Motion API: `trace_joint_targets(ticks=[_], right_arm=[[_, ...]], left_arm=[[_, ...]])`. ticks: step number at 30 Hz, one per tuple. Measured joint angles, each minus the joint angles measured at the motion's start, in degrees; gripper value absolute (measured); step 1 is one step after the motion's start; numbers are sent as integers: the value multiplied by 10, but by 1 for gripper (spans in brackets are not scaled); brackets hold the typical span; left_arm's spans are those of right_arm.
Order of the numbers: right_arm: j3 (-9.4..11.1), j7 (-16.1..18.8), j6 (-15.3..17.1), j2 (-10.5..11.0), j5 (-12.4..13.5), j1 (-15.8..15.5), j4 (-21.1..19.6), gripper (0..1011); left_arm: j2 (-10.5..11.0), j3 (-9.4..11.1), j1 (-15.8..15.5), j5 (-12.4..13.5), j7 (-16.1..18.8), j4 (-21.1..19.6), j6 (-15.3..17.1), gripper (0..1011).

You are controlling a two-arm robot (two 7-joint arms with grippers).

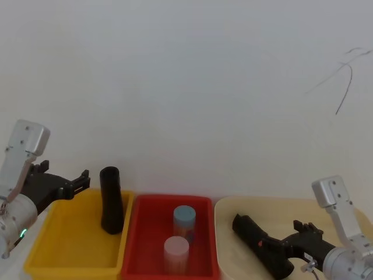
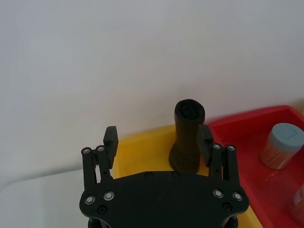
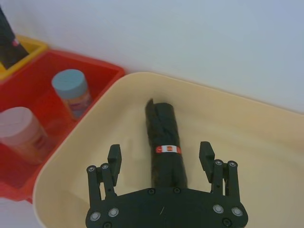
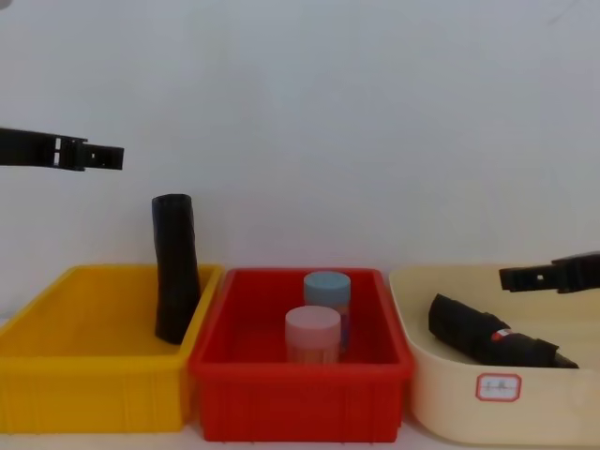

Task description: Pick up the garbage bag with the one hand and transfer it to the other hand.

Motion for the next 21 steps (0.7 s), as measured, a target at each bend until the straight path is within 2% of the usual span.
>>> trace_joint_targets(ticks=[7, 13, 21], right_arm=[[-13, 18, -3, 2, -5, 5, -12, 1001], [-33, 42, -4, 0, -12, 19, -17, 1001], [-70, 75, -2, -25, -24, 63, 9, 1001]], left_arm=[[-1, 0, 0, 2, 5, 1, 4, 1002], [-1, -1, 1, 3, 7, 1, 5, 1002], [-1, -1, 1, 4, 9, 2, 6, 1002]])
